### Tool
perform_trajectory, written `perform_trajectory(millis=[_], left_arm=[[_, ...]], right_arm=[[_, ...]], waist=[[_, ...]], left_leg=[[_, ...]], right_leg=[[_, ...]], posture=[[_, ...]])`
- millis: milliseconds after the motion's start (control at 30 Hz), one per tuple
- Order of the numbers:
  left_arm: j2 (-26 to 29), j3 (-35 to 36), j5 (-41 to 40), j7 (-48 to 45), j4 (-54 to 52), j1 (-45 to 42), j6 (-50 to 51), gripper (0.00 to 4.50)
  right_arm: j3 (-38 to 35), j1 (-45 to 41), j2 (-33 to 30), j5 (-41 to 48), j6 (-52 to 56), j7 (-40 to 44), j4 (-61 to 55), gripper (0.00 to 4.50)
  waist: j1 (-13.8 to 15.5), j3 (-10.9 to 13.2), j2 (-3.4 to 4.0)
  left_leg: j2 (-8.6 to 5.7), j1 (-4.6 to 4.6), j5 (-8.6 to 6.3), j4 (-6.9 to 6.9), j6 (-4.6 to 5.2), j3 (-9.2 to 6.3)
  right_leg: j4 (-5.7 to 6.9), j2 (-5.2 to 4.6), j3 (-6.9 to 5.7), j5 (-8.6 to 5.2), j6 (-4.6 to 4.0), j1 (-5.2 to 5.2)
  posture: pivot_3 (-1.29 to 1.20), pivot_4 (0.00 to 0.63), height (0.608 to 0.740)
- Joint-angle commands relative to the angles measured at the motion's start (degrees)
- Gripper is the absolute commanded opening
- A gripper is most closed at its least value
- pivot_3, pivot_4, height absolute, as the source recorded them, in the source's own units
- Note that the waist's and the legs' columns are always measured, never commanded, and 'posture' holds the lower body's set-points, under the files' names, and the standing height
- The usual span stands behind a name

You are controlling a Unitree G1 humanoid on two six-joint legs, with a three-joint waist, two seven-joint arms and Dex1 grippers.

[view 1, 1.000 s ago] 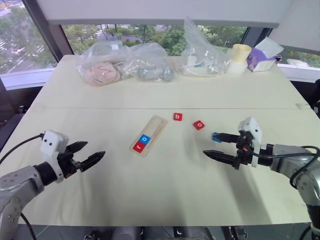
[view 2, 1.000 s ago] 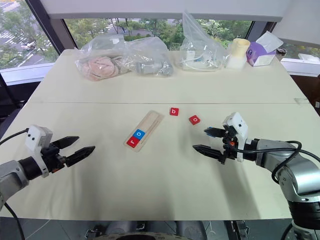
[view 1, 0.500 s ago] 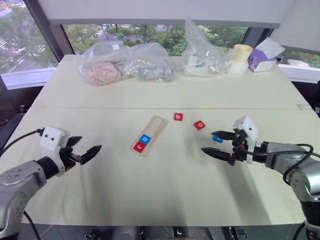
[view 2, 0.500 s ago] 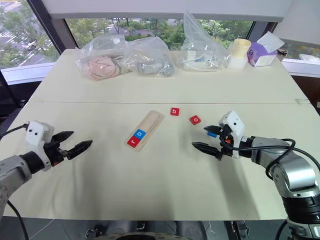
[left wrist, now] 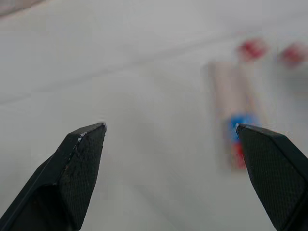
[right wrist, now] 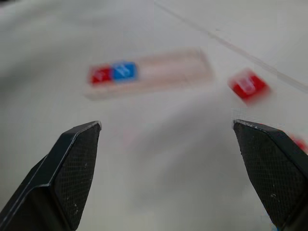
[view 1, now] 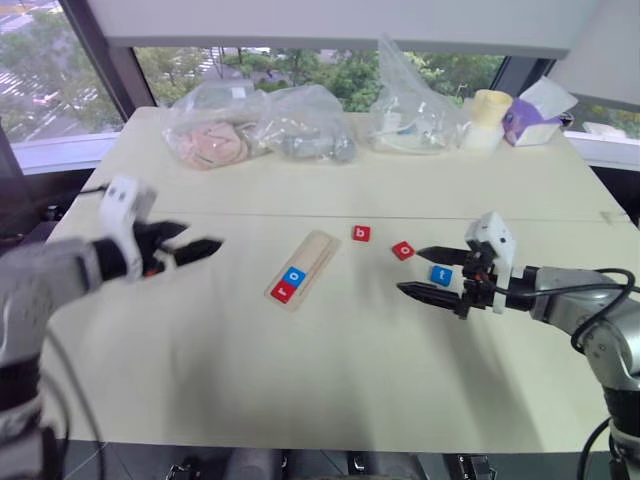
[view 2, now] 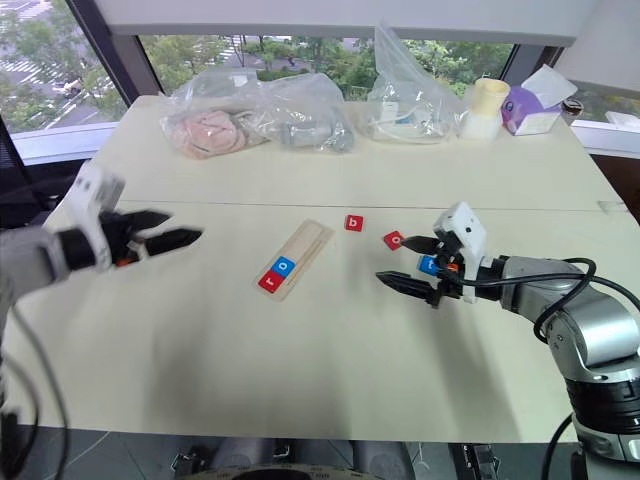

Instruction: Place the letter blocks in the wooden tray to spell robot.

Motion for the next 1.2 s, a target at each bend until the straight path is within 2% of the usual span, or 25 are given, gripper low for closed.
perform_trajectory(millis=[33, 167, 333, 633, 933, 1100, 1200], left_arm=[[-2.4, -11.1, 4.4, 2.1, 6.7, -7.9, 6.5, 4.47], [-9.9, -14.9, 7.7, 5.8, 13.0, -15.5, 9.6, 4.47], [-16.9, -16.2, 10.6, 10.1, 13.8, -18.4, 14.5, 4.47], [-19.0, -22.1, 12.1, 13.5, 2.8, -12.5, 18.0, 4.47], [-21.2, -29.0, 18.3, 13.5, 9.5, -10.8, 10.4, 4.47], [-22.7, -29.0, 18.4, 12.2, 9.8, -9.9, 11.0, 4.47], [-22.3, -30.6, 19.2, 12.2, 8.6, -8.3, 11.0, 3.84]], right_arm=[[0.1, 1.3, 1.7, 0.2, -0.2, -2.9, -3.2, 4.5], [0.8, 5.1, 2.3, -2.0, -2.0, -5.1, -4.6, 4.5], [0.7, 8.8, 1.9, -3.4, -3.3, -6.5, -7.3, 4.5], [-1.5, 11.5, 1.8, -0.9, -1.5, -8.0, -11.7, 4.5], [-0.9, 11.2, 2.8, -1.3, -2.3, -9.6, -11.2, 4.5], [-1.3, 11.4, 2.8, -1.6, -2.9, -10.0, -10.8, 4.5], [-1.2, 11.6, 3.0, -1.9, -3.2, -10.4, -10.7, 4.5]], waist=[[-0.1, 0.0, -0.01], [-0.1, 0.1, -0.07], [-0.2, 0.1, -0.1], [-0.2, 0.1, -0.11], [0.0, 0.1, -0.09], [0.1, 0.1, -0.08], [0.1, 0.1, -0.08]], left_leg=[[-0.02, -0.01, -0.02, 0.04, 0.04, 0.0], [-0.03, -0.2, -0.11, 0.33, 0.2, 0.03], [-0.03, -0.24, -0.14, 0.5, 0.26, 0.06], [0.01, -0.17, -0.1, 0.52, 0.19, 0.01], [-0.01, -0.15, -0.08, 0.63, 0.2, 0.0], [-0.02, -0.07, -0.03, 0.65, 0.29, -0.01], [-0.04, -0.07, 0.01, 0.66, 0.34, 0.0]], right_leg=[[-0.04, 0.0, 0.01, 0.01, 0.02, 0.02], [-0.05, 0.1, 0.01, 0.04, 0.15, -0.04], [-0.01, 0.23, 0.1, 0.1, 0.31, -0.04], [0.11, 0.28, 0.18, 0.12, 0.35, -0.01], [0.11, 0.28, 0.19, 0.13, 0.35, 0.06], [0.11, 0.26, 0.19, 0.13, 0.35, 0.19], [0.11, 0.21, 0.19, 0.13, 0.34, 0.2]], posture=[[0.0, 0.15, 0.739], [0.0, 0.15, 0.739], [0.0, 0.15, 0.739], [0.0, 0.15, 0.739], [0.0, 0.15, 0.739], [0.0, 0.15, 0.739], [0.0, 0.15, 0.739]])
